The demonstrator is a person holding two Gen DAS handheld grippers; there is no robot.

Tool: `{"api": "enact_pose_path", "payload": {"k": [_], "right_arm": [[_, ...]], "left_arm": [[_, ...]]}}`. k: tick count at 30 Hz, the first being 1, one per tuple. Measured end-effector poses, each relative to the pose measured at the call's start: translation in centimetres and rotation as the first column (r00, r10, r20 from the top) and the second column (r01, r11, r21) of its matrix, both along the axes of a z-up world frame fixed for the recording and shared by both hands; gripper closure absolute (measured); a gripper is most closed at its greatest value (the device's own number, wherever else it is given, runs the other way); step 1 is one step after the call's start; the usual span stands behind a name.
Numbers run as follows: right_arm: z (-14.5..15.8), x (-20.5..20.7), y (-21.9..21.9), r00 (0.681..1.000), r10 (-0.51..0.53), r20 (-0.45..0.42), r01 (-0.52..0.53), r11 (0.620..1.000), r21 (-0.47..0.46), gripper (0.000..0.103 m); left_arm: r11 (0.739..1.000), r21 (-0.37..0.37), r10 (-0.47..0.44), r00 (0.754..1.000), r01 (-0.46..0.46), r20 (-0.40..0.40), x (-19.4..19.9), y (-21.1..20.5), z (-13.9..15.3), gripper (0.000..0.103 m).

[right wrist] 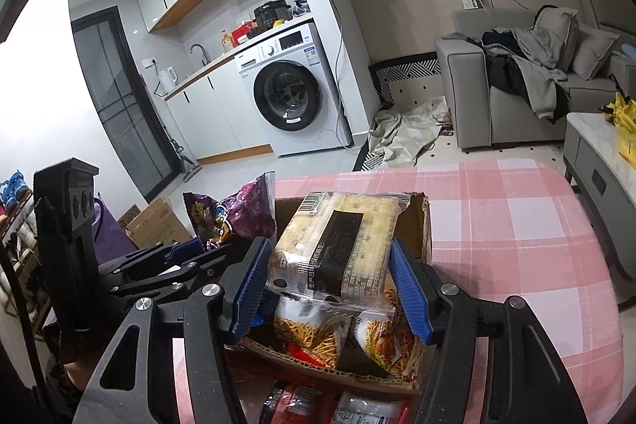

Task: Organize snacks
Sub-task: 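Lower both bags into the box and open both grippers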

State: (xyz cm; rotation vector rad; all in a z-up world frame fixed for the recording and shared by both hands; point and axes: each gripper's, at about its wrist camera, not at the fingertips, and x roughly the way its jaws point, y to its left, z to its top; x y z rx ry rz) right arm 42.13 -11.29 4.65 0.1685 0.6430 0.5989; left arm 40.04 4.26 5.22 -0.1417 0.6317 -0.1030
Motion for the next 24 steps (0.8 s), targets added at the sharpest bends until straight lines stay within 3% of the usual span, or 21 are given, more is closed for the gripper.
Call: {"api": "enact_pose_path", "payload": {"k": [5, 15, 18, 22, 24], "right_arm": [[-1.2, 1.2, 0.2, 1.000, -0.005, -0.026, 0.005, 1.000, 0.001, 0.041], [-2.8, 2.5, 0.8, 0.998, 0.023, -0.064, -0.024, 1.000, -0.018, 0.037], [-2.3, 1.8, 0.2, 0.999, -0.004, -0.032, 0.003, 0.999, -0.034, 0.020], [-1.9, 0.5, -1.2, 1.000, -0.019, -0.015, 0.019, 1.000, -0.024, 0.011], [-1.7, -0.3, -1.9, 1.000, -0.027, 0.001, 0.027, 0.999, -0.022, 0.003]], "left_arm": [[0.999, 0.038, 0.007, 1.000, -0.007, -0.002, 0.9, -0.9, -1.1, 0.067], [0.999, 0.034, 0.027, 0.999, -0.027, -0.022, 1.9, -1.2, -2.5, 0.067], [0.998, 0.057, 0.011, 1.000, -0.011, -0.008, 1.2, -1.7, -2.4, 0.059], [0.998, 0.057, 0.000, 1.000, 0.000, 0.012, -0.2, -2.0, -2.0, 0.024], [0.998, 0.062, -0.001, 1.000, 0.000, 0.015, -1.2, -2.1, -1.9, 0.017]]}}
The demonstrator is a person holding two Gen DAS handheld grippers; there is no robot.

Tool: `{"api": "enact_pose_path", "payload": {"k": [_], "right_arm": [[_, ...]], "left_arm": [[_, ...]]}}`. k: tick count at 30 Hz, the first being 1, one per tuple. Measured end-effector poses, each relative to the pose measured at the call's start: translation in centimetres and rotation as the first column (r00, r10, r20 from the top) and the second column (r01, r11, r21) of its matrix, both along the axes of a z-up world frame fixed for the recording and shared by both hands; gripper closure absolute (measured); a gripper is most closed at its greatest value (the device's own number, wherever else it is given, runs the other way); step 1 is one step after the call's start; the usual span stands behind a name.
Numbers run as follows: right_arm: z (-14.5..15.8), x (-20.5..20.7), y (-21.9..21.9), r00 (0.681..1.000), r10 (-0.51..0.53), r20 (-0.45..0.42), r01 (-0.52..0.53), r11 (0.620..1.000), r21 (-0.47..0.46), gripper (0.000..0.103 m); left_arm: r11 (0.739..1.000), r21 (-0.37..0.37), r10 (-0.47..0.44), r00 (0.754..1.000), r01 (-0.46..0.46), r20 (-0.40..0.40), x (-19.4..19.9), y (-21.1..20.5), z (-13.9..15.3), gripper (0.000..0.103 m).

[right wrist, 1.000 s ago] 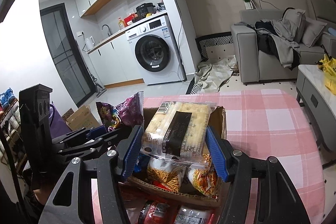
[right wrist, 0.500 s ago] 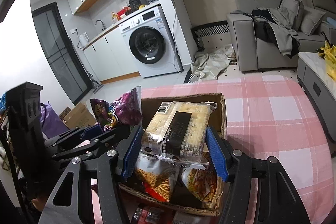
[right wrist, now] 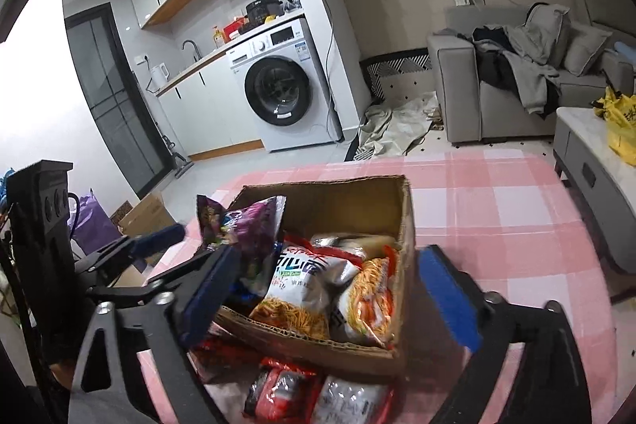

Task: Organize snacks
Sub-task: 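Lower both bags into the box and open both grippers, then withdraw both grippers from the box toward the remaining red bags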

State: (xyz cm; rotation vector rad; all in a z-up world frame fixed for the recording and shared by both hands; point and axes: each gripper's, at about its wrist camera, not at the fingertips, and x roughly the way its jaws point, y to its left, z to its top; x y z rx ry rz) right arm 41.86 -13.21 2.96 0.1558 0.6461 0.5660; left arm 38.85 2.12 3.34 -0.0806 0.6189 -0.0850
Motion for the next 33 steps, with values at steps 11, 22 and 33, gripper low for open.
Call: {"api": "enact_pose_path", "payload": {"k": [11, 22, 33], "right_arm": [[-0.6, -4.7, -1.3, 1.000, 0.009, 0.008, -0.008, 0.998, -0.065, 0.000], [-3.4, -7.0, -1.0, 1.000, 0.017, -0.011, -0.018, 0.995, -0.093, 0.000], [-5.4, -7.3, 0.1, 0.996, 0.046, -0.081, -0.062, 0.975, -0.212, 0.000]], "left_arm": [[0.998, 0.015, 0.056, 0.998, -0.056, 0.019, -6.9, 1.3, 0.2, 0.001], [0.997, 0.033, 0.062, 0.998, -0.063, 0.017, -12.0, 3.1, -1.0, 0.001], [0.996, 0.068, 0.053, 0.999, -0.052, -0.014, -12.8, 3.1, -2.6, 0.001]]}}
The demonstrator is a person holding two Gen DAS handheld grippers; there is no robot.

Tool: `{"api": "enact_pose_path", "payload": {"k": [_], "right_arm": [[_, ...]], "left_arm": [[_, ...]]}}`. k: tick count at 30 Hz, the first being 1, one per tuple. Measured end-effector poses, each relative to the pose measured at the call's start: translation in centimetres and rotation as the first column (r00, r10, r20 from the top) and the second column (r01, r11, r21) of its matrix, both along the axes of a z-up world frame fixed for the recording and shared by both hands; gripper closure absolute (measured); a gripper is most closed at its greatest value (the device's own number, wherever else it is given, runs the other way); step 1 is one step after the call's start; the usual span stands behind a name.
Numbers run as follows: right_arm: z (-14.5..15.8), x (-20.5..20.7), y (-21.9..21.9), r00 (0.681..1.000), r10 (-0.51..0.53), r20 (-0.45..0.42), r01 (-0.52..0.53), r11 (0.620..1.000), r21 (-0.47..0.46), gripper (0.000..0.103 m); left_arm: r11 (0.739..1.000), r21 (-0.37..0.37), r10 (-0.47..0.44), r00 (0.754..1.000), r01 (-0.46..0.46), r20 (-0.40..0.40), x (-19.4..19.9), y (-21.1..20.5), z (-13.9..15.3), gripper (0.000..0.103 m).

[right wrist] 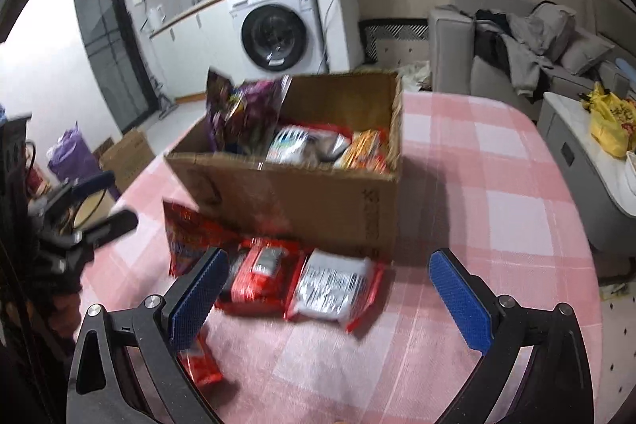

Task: Organize snacks
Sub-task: 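Withdraw both grippers from the box toward the remaining red bags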

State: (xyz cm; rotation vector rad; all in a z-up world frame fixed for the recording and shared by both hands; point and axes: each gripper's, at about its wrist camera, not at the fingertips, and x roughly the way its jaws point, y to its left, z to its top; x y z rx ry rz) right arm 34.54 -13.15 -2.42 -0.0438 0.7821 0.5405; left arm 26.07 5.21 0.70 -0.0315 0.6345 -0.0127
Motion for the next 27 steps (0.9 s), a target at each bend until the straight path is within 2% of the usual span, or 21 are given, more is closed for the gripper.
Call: {"api": "enact_pose_path", "payload": {"k": [4, 8, 18, 27], "right_arm": [[-1.0, 0.1, 0.5, 1.000, -0.012, 0.008, 0.012, 0.998, -0.061, 0.000], [-1.5, 0.3, 0.3, 0.999, -0.034, 0.000, 0.034, 0.998, -0.056, 0.000], [-4.5, 2.1, 0.8, 0.993, -0.066, -0.097, 0.056, 0.994, -0.095, 0.000], [-6.3, 3.1, 0.7, 0.988, -0.092, -0.126, 0.077, 0.990, -0.117, 0.000]], "left_arm": [[1.000, 0.007, -0.001, 1.000, 0.001, -0.009, 0.3, 0.2, -0.7, 0.001], [1.000, -0.003, 0.003, 1.000, -0.003, -0.023, 0.9, 0.5, -1.4, 0.001], [1.000, -0.020, 0.010, 0.996, -0.012, -0.085, 2.4, 1.2, -3.6, 0.001], [0.998, -0.052, 0.034, 0.991, -0.041, -0.126, 3.5, 2.1, -5.1, 0.001]]}}
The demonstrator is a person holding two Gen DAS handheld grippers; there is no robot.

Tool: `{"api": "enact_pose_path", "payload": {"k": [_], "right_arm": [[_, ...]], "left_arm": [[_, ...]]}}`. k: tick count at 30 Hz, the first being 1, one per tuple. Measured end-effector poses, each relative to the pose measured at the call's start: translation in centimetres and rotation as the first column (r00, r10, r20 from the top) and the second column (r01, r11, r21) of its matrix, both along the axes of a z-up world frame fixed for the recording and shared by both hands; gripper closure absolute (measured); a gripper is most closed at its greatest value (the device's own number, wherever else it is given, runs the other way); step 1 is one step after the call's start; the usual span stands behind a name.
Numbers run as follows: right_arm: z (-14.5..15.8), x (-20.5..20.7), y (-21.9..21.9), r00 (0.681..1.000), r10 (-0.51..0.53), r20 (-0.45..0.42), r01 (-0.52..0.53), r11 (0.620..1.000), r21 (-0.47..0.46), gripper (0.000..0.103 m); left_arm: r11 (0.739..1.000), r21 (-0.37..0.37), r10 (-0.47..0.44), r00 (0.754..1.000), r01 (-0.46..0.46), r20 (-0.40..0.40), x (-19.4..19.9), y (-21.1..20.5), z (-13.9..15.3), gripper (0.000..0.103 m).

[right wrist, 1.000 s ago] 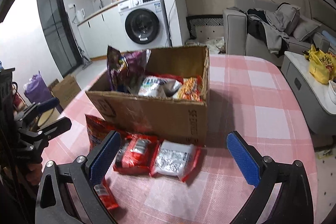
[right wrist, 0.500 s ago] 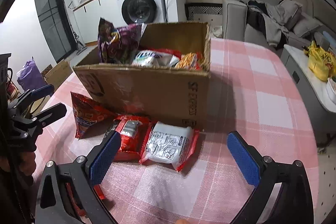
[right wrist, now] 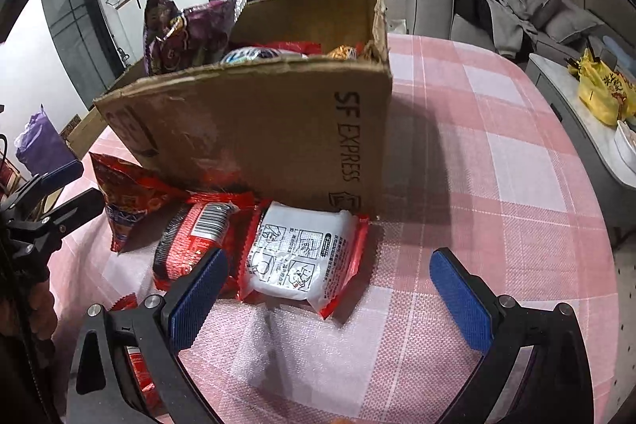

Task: Organize snacks
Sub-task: 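Withdraw both grippers from the box toward the remaining red bags, then close right gripper on white-red packet while left gripper moves to red chip bag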

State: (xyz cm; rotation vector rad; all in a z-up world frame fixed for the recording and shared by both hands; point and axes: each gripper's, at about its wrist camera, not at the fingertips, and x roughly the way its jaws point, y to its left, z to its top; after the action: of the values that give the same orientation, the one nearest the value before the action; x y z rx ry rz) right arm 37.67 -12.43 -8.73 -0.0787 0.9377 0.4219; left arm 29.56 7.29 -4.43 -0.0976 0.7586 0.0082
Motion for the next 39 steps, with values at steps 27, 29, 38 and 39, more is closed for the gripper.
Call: {"api": "enact_pose_path", "payload": {"k": [27, 29, 38, 39], "right_arm": [[-2.1, 3.2, -0.8, 1.000, 0.010, -0.027, -0.012, 0.996, -0.087, 0.000], [-2.3, 3.4, -0.7, 1.000, 0.011, -0.027, -0.014, 0.995, -0.097, 0.001], [-2.6, 3.5, -1.1, 1.000, -0.005, -0.027, 0.003, 0.996, -0.086, 0.006], [-2.4, 3.4, -1.2, 1.000, -0.006, -0.018, 0.004, 0.997, -0.082, 0.018]], "left_arm": [[1.000, 0.001, 0.003, 0.999, -0.003, -0.047, 1.3, 0.2, -2.1, 0.001], [1.000, 0.001, 0.004, 0.999, -0.004, -0.046, 1.3, 0.2, -2.1, 0.001], [1.000, 0.001, 0.003, 0.999, -0.003, -0.044, 1.3, 0.3, -2.3, 0.001], [1.000, 0.002, 0.004, 0.999, -0.004, -0.044, 1.3, 0.3, -2.3, 0.001]]}}
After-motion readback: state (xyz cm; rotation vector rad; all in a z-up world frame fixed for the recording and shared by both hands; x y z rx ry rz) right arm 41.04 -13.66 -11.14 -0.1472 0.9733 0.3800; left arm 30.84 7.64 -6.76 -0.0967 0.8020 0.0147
